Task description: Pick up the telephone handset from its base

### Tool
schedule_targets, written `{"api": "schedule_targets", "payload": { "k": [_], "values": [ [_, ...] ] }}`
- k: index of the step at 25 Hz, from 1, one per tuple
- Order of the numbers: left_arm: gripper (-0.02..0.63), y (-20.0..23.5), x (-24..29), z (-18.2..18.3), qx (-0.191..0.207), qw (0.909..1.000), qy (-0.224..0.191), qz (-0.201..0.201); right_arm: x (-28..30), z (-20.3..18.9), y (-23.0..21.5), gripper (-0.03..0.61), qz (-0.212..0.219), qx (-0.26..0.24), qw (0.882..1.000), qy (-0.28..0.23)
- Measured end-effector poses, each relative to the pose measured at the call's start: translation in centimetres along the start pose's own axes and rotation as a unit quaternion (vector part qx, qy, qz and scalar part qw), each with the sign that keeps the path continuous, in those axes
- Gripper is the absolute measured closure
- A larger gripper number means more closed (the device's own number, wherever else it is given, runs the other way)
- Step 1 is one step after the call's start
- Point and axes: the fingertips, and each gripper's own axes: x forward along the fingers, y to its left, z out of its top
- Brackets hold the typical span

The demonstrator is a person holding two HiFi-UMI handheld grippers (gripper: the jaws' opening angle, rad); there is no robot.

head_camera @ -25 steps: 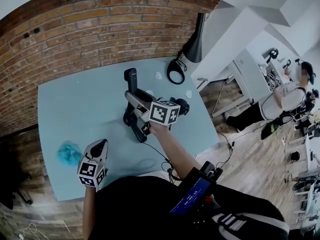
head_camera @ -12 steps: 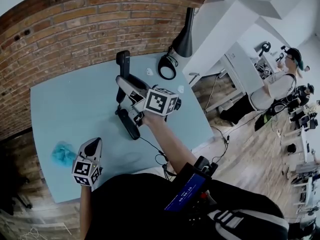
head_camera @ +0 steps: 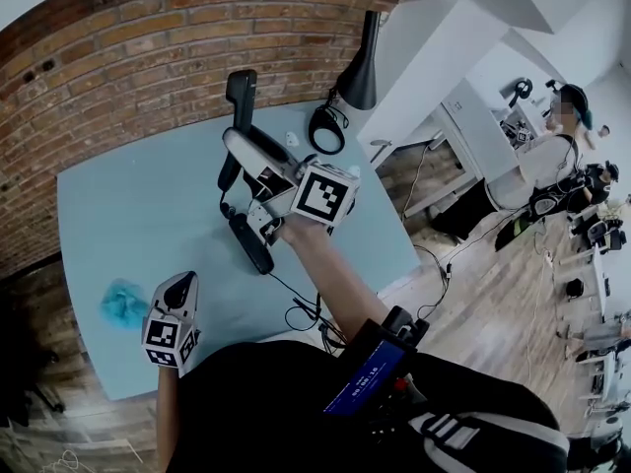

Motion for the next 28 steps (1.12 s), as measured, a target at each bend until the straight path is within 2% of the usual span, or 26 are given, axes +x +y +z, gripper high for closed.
{"api": "schedule_targets", "payload": {
  "k": [3,7,10,14,17,28],
  "values": [
    [0.594,0.0,0.2,0.2,0.005,1.0000,-0.003,0.003,-0.3,-0.8,0.5,0.333,0.015,0.000,1.000,0.008],
    [0.594,0.1,-0.3,0.8,0.050,0.9983,-0.007,0.030,-1.4,-2.5,0.0,0.331,0.019,0.014,1.000,0.009],
    [0.594,0.6,-0.9,1.5,0.061,0.9965,-0.022,0.052,-2.0,-3.5,-0.2,0.331,0.027,0.029,0.999,0.003],
    [0.594,2.6,-2.2,2.5,0.065,0.9903,-0.052,0.112,-2.8,-4.5,-0.7,0.333,0.022,0.042,0.999,0.000],
    [0.594,4.0,-3.1,3.5,0.052,0.9851,-0.077,0.144,-3.2,-5.4,-1.0,0.333,0.017,0.042,0.999,0.004],
    [0.594,4.2,-2.7,3.2,0.034,0.9859,-0.082,0.142,-4.7,-9.6,-2.7,0.331,-0.014,0.015,0.999,0.042]
  ]
}}
